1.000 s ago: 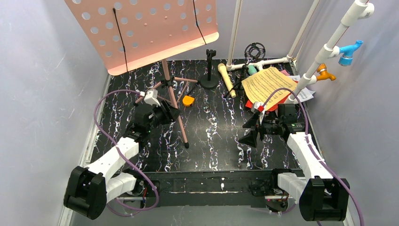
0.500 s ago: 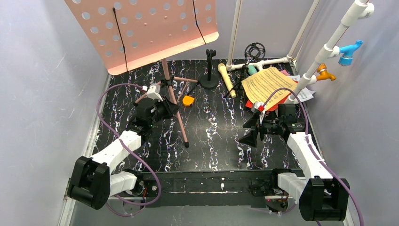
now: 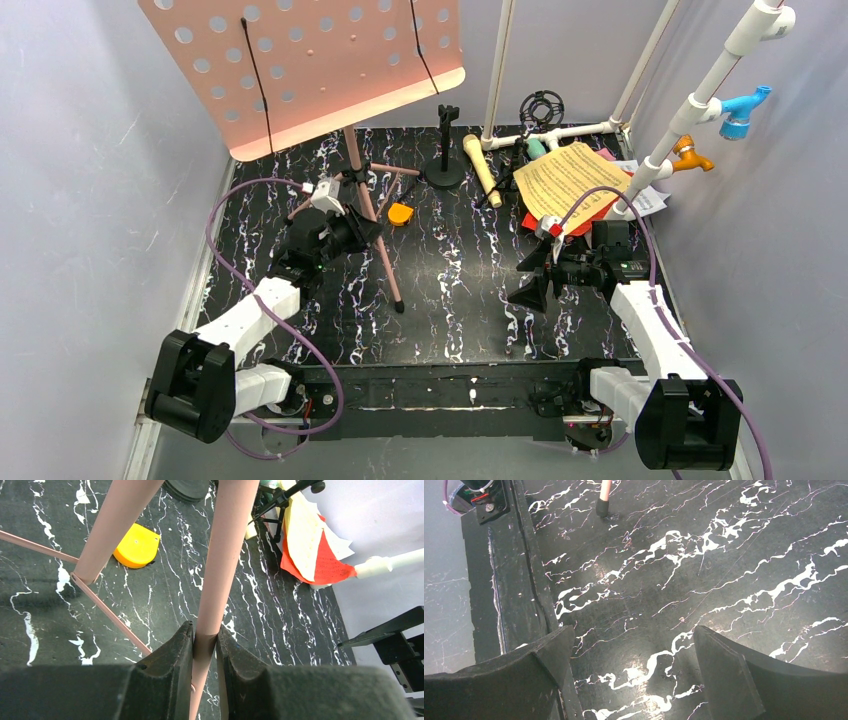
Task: Pack up the instrument practice props
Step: Adjust the music stand at the center of the board.
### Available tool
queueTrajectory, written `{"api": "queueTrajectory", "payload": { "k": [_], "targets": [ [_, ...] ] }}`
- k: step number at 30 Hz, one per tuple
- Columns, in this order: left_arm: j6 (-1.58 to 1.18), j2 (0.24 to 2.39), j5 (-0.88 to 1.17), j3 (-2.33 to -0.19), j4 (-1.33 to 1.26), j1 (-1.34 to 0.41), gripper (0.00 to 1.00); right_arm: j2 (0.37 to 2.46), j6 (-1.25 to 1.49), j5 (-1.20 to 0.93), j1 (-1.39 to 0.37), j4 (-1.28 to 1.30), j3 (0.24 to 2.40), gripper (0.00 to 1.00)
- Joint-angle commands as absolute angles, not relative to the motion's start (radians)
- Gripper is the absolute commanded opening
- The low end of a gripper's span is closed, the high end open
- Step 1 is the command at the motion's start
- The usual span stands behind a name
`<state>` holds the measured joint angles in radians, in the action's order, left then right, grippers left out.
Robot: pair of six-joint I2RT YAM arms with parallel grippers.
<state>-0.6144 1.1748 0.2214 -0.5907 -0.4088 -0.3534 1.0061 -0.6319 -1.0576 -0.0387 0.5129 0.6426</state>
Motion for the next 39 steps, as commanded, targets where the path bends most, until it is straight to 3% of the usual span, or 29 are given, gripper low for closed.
{"api": "queueTrajectory", "payload": {
  "k": [1,20,22,30,33,39],
  "targets": [
    [-0.726,1.167,0.287,-0.58,-0.478,-0.379,0.0,0.983,-0.633,-1.085,-0.029,0.488,0.638,0.98],
    [-0.794,1.339,0.196,-0.69,-0.537,-0.574,0.0,0.98,-0.634,-1.081,-0.024,0.489,0.637,0.98],
    [-0.799,1.335,0.2,-0.687,-0.535,-0.574,0.06,0.98,-0.636,-1.08,-0.023,0.491,0.637,0.98],
    [-0.802,1.214,0.174,-0.618,-0.527,-0.574,0.49,0.983,-0.637,-1.08,-0.021,0.491,0.637,0.98],
    [-0.798,1.158,0.162,-0.586,-0.5,-0.574,0.58,0.983,-0.637,-1.079,-0.02,0.491,0.637,0.98],
    [-0.738,1.017,0.145,-0.517,-0.415,-0.566,0.65,0.984,-0.639,-1.078,-0.017,0.492,0.637,0.98]
  ]
}}
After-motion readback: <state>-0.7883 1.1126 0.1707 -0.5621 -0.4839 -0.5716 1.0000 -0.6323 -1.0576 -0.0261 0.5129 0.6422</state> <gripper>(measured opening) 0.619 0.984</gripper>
